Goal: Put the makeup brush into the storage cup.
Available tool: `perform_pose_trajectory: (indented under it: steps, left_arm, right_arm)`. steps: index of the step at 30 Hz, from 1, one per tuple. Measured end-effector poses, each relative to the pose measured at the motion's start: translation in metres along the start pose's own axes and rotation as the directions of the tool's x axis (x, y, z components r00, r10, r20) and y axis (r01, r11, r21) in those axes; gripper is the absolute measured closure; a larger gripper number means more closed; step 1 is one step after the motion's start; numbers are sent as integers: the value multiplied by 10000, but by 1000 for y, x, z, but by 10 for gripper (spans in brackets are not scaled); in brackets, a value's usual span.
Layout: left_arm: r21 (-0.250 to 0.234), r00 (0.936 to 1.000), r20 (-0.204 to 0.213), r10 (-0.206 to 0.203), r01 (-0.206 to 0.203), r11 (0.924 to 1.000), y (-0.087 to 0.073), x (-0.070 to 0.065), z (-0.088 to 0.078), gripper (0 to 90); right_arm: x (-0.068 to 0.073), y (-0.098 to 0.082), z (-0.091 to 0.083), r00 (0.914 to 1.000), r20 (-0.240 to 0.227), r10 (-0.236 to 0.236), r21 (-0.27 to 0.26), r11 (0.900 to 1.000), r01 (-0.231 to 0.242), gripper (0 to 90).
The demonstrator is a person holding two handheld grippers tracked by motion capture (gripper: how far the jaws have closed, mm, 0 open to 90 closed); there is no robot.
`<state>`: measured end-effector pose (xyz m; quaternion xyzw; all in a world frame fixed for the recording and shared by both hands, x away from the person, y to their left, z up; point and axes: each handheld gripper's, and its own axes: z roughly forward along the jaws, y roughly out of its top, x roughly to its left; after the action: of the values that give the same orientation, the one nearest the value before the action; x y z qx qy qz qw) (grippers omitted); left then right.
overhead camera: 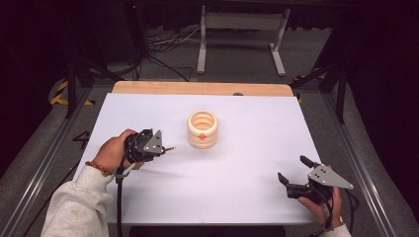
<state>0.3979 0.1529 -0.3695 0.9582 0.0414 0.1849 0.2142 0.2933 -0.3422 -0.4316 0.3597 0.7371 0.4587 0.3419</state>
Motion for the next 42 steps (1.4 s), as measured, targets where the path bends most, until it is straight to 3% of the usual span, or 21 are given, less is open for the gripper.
perform_pose_trajectory:
  steps: [4, 7, 9, 11, 12, 13, 15, 16, 18, 19, 21, 22, 23, 24, 26, 29, 30, 31, 32, 37, 42]
  left_arm:
    - [-690, 9991, -121, -399, 390, 9969, -4, 0, -5, 835]
    - [-1309, 9965, -132, -827, 803, 9881, -9, -1, -8, 836]
    - [-2035, 9928, -189, -1185, 1122, 9726, -15, -1, -11, 836]
    - [-2770, 9869, -270, -1592, 1456, 9498, -22, -1, -13, 835]
    - [-2867, 9852, -256, -1692, 1550, 9454, -23, -2, -13, 836]
    - [-3262, 9804, -227, -1959, 1780, 9284, -27, -2, -14, 836]
    - [-3671, 9732, -207, -2289, 2056, 9072, -31, -1, -15, 835]
    - [-3783, 9678, -295, -2500, 2208, 8990, -32, -1, -15, 835]
    - [-4097, 9533, -352, -3000, 2600, 8744, -36, 0, -15, 836]
    - [-4220, 9476, -387, -3172, 2722, 8648, -37, 1, -15, 836]
    - [-4348, 9373, -555, -3440, 2875, 8534, -39, 1, -15, 836]
    - [-4719, 9265, -533, -3724, 3053, 8271, -41, 1, -15, 836]
    - [-4719, 9265, -533, -3724, 3053, 8271, -41, 1, -15, 835]
    - [-4920, 9204, -547, -3872, 3126, 8126, -42, 1, -16, 835]
    - [-5429, 9087, -509, -4143, 3230, 7752, -45, 1, -17, 836]
    - [-5908, 8973, -510, -4384, 3268, 7377, -46, 2, -19, 835]
    - [-6088, 8903, -507, -4526, 3317, 7206, -47, 2, -20, 836]
    - [-6175, 8871, -487, -4591, 3346, 7119, -47, 3, -20, 836]
    - [-6333, 8807, -418, -4719, 3420, 6942, -47, 3, -21, 836]
    - [-6881, 8712, -231, -4904, 3420, 6400, -44, 7, -24, 835]
    - [-7229, 8712, -23, -4910, 3378, 6027, -35, 10, -24, 835]
  right_arm:
    - [0, 0, 0, 10000, 1, -2, -3, 10000, 2, 59]
    - [0, 0, 0, 10000, -5, 13, 2, 10000, -13, 59]
    - [0, 0, -1, 9999, -86, 136, -74, 9999, -137, 60]
    - [0, 1, -1, 9998, -80, 180, -91, 9998, -181, 60]
    - [0, 1, -1, 9998, -79, 171, -66, 9998, -172, 60]
    - [0, 0, -1, 9998, -77, 167, -53, 9998, -167, 60]
    - [-1, 0, 0, 9998, -100, 149, -53, 9999, -150, 59]
    - [-1, 0, 0, 9999, -59, 138, -62, 9999, -138, 60]
    - [-1, 0, 0, 9998, -70, 167, -68, 9998, -168, 59]
    - [-1, 0, 0, 9999, -64, 136, -77, 9999, -137, 59]
    - [0, 0, 0, 9999, -76, 125, -41, 9999, -125, 59]
    - [0, 0, 0, 9999, -83, 107, -29, 9999, -108, 59]
    - [0, 0, 0, 9999, -83, 107, -29, 9999, -108, 59]
    - [0, 0, 0, 9999, -79, 97, -27, 9999, -97, 60]
    - [-1, 0, 0, 9998, -109, 137, -86, 9999, -138, 57]
    - [-1, 0, 0, 9998, -75, 187, -118, 9998, -188, 57]
    - [-1, 0, 0, 9998, -61, 182, -123, 9998, -183, 57]
    - [-1, 0, 0, 9999, -40, 163, -115, 9998, -163, 57]
    - [-1, 0, 0, 9998, -41, 170, -116, 9998, -170, 57]
    - [-1, 0, 0, 9998, -14, 195, -93, 9998, -195, 56]
    - [-1, 0, -1, 9998, 12, 185, -117, 9998, -185, 56]
